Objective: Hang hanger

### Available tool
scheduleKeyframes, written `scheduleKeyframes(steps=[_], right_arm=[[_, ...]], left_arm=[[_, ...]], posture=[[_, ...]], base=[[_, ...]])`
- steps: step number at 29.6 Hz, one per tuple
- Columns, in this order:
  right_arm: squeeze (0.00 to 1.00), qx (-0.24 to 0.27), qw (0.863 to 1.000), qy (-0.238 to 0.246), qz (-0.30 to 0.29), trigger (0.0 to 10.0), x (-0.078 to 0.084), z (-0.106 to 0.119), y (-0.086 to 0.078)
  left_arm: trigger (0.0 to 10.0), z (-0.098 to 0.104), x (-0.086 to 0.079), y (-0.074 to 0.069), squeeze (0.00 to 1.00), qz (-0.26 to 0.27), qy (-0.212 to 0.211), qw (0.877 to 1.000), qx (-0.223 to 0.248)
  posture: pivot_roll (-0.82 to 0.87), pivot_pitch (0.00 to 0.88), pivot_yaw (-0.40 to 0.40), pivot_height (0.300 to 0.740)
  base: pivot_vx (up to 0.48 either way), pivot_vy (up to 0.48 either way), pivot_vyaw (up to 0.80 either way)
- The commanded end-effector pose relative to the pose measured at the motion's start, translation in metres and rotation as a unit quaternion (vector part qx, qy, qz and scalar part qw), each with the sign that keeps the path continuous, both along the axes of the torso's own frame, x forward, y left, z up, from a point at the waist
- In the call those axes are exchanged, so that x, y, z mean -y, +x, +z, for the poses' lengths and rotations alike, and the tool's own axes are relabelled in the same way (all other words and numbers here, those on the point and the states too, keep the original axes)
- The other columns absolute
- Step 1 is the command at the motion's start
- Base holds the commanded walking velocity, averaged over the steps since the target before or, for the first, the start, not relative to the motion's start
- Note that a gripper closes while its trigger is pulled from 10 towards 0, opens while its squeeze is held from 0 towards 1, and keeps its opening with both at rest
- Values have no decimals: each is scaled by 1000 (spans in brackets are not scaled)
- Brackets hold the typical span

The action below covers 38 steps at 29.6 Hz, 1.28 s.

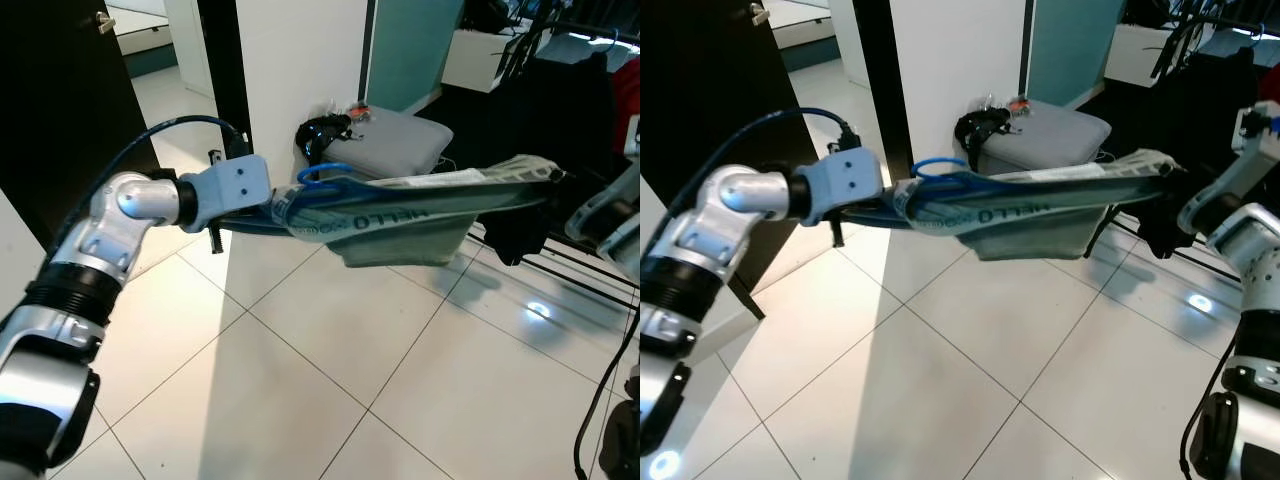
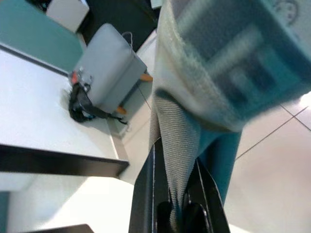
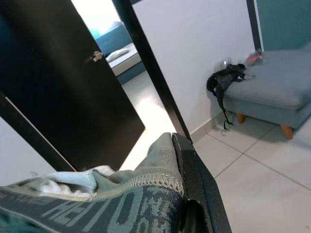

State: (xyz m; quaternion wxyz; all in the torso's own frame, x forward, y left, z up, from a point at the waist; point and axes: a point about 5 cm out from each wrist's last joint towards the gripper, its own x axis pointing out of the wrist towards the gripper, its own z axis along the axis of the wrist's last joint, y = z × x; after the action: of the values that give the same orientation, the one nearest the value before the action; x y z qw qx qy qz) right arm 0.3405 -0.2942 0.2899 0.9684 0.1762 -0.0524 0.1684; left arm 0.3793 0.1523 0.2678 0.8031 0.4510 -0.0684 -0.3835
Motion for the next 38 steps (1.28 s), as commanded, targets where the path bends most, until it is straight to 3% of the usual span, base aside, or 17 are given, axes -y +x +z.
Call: scheduleKeyframes(steps=[1, 2, 4, 6, 7, 9, 12, 13, 14, 15, 18, 19, 23, 25, 28, 33, 38], right_arm=[[0, 9, 1000, -2, 12, 0, -6, 6, 0], [0, 9, 1000, -7, 17, 0, -10, 6, 1], [0, 9, 1000, -7, 17, 0, -10, 6, 1], [0, -7, 999, -22, 27, 0, -20, -2, 3], [0, -7, 999, -22, 27, 0, -20, -2, 3], [0, -22, 998, -34, 40, 0, -32, -10, 5], [0, -37, 997, -51, 53, 0, -47, -20, 6], [0, -50, 995, -65, 60, 2902, -53, -28, 6], [0, -50, 995, -65, 60, 2902, -53, -28, 6], [0, -65, 992, -81, 65, 10000, -59, -37, 7], [0, -78, 991, -86, 72, 10000, -64, -46, 6], [1000, -94, 989, -81, 85, 10000, -68, -58, 5], [1000, -122, 985, -83, 90, 10000, -70, -81, 0], [1000, -124, 987, -76, 66, 10000, -61, -99, -7], [1000, -123, 988, -76, 60, 10000, -59, -102, -9], [1000, -123, 992, -17, -7, 10000, -42, -128, -21], [1000, -177, 981, 28, -73, 10000, -26, -168, -38]], left_arm=[[8471, -14, -4, 3, 0, 30, 2, 999, -25], [6549, -19, -1, 6, 0, 49, -18, 998, -37], [6549, -19, -1, 6, 0, 49, -18, 998, -37], [8000, -23, 5, 14, 0, 105, -106, 986, -75], [8000, -23, 5, 14, 0, 105, -106, 986, -75], [8235, -26, 11, 16, 0, 134, -176, 969, -111], [8314, -26, 17, 16, 0, 145, -228, 954, -131], [8314, -24, 19, 16, 0, 147, -245, 949, -134], [8314, -24, 19, 16, 0, 147, -245, 949, -134], [8353, -22, 21, 15, 0, 145, -262, 944, -137], [8706, -20, 23, 14, 0, 143, -279, 939, -142], [9333, -17, 27, 12, 0, 129, -295, 935, -147], [9922, -16, 30, 8, 0, 120, -322, 925, -161], [10000, -22, 23, 7, 0, 139, -350, 910, -173], [10000, -23, 21, 7, 0, 144, -356, 907, -175], [10000, -41, 6, 3, 0, 181, -341, 911, -146], [10000, -81, -14, -6, 0, 226, -295, 920, -127]], posture=[[2, 70, 19, 740], [0, 71, 19, 740], [0, 71, 19, 740], [-1, 73, 16, 740], [-1, 73, 16, 740], [-3, 74, 17, 740], [-3, 74, 17, 740], [-4, 74, 15, 740], [-4, 74, 15, 740], [-3, 75, 13, 740], [-3, 74, 11, 740], [-2, 74, 11, 740], [-3, 73, 9, 740], [-8, 74, 8, 740], [-8, 74, 8, 740], [-18, 78, 0, 740], [-18, 81, -5, 740]], base=[[0, 0, 0], [0, 0, 0], [0, 0, 0], [0, 0, 0], [0, 0, 0], [0, 0, 0], [0, 0, 0], [0, 0, 0], [0, 0, 0], [0, 0, 0], [0, 0, 0], [0, 0, 0], [0, 0, 0], [0, 0, 0], [0, 0, 0], [0, 0, -149], [0, 0, -749]])
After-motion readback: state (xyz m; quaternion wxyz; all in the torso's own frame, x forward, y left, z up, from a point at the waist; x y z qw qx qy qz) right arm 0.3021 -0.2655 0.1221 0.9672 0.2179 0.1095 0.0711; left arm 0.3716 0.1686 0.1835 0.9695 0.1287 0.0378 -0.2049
